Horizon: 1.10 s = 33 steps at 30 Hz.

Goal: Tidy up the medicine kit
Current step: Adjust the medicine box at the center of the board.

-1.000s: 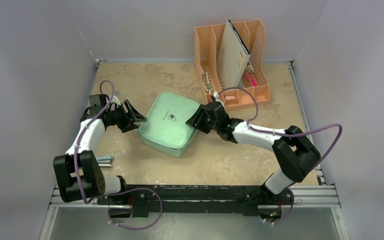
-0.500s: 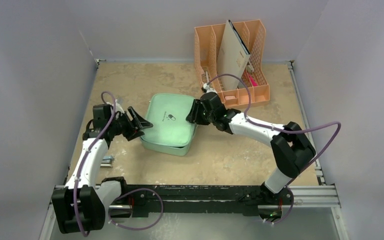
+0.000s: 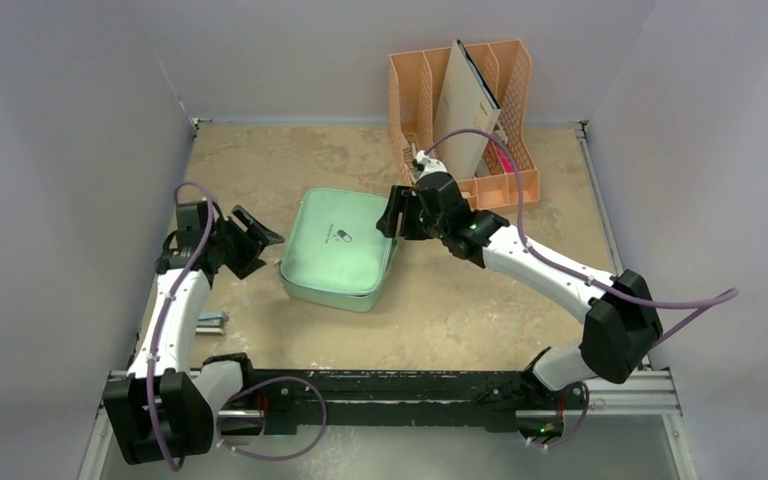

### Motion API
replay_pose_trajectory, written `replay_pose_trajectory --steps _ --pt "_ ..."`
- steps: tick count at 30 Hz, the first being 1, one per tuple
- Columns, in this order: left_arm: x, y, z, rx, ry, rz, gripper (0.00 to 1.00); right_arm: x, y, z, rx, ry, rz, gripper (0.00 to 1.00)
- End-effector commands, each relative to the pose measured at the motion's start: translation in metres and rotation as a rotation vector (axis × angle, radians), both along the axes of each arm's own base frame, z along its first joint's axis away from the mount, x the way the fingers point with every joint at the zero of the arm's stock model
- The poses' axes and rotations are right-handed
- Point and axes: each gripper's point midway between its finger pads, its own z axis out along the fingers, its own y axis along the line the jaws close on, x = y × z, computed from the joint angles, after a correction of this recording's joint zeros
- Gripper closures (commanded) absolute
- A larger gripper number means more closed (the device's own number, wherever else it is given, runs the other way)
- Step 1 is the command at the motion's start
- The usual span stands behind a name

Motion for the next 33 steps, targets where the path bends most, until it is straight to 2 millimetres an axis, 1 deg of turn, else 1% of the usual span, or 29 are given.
replay_pose_trajectory --steps 1,3,5,10,13,15,20,22,25,30,33 --pt "-0.001 0.023 -0.008 -0.076 0.064 0.200 0.35 -0.017 0.002 0.012 0.025 0.007 0.059 0.35" --pt "-0.005 0.027 -0.016 -0.148 0.104 0.241 0.37 -0.026 0.007 0.013 0.036 0.009 0.085 0.35" --pt "-0.006 0.030 -0.019 -0.194 0.122 0.277 0.37 -0.033 0.014 0.016 0.043 0.010 0.106 0.35" --pt "-0.006 0.034 -0.023 -0.225 0.142 0.316 0.41 -0.047 0.035 0.018 0.049 0.014 0.164 0.35" --pt "-0.005 0.032 -0.028 -0.266 0.155 0.336 0.43 -0.051 0.042 0.013 0.043 0.024 0.182 0.35" --pt "-0.001 0.028 -0.027 -0.294 0.145 0.322 0.44 -0.052 0.047 0.009 0.032 0.026 0.194 0.35" --pt "-0.003 0.028 -0.032 -0.296 0.167 0.337 0.44 -0.054 0.061 0.007 0.014 0.014 0.222 0.35" --pt "-0.003 0.025 -0.035 -0.323 0.170 0.340 0.44 -0.058 0.066 0.004 -0.012 0.015 0.242 0.35" --pt "-0.004 0.022 -0.041 -0.353 0.179 0.344 0.45 -0.061 0.069 -0.001 -0.034 0.011 0.253 0.35" --pt "-0.007 0.025 -0.049 -0.331 0.213 0.362 0.46 -0.067 0.076 0.000 -0.036 0.005 0.272 0.36" --pt "-0.002 0.025 -0.049 -0.353 0.200 0.377 0.46 -0.069 0.077 0.000 -0.038 0.002 0.275 0.35"
